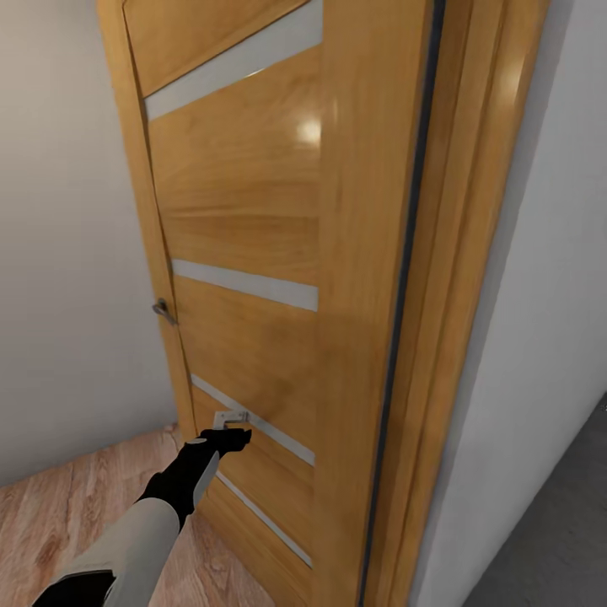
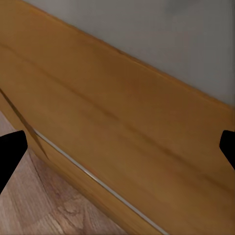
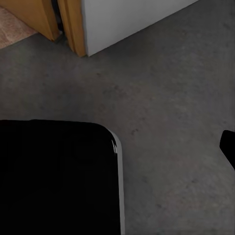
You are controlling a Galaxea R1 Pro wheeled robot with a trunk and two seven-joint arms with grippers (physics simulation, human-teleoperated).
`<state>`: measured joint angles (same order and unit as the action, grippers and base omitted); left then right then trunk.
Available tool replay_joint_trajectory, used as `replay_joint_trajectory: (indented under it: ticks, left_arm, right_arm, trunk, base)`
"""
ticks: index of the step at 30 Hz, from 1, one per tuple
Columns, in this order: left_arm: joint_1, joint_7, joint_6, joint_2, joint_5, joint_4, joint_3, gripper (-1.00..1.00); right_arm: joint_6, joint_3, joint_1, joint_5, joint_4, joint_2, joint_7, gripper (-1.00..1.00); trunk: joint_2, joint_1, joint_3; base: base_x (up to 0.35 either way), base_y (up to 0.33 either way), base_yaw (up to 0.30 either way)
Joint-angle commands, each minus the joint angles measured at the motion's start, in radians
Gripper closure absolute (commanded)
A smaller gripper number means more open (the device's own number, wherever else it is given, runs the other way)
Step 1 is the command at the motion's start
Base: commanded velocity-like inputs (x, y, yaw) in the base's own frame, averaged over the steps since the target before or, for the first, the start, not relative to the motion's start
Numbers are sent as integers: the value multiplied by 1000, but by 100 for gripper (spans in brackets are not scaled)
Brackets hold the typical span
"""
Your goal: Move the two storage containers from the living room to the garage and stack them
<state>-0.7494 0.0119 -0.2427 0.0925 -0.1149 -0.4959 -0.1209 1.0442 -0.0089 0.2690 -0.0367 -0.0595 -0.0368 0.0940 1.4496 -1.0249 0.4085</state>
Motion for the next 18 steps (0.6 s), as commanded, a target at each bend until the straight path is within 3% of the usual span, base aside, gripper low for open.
replay_joint_trajectory:
  ticks: [1, 10, 18]
  left_arm:
    - [0, 8, -5, 23, 8, -2, -3, -100]
    - [0, 8, -5, 23, 8, -2, -3, -100]
    - [0, 8, -5, 23, 8, -2, -3, -100]
  right_arm:
    - [3, 0, -1, -5, -1, 0, 6, -100]
    - [3, 0, -1, -5, -1, 0, 5, -100]
    - [3, -1, -1, -5, -1, 0, 5, -100]
  trunk:
    - [0, 0, 1]
    - [0, 0, 1]
    - [0, 0, 1]
  base:
    - [0, 0, -128]
    - [0, 0, -224]
    - [0, 0, -48]
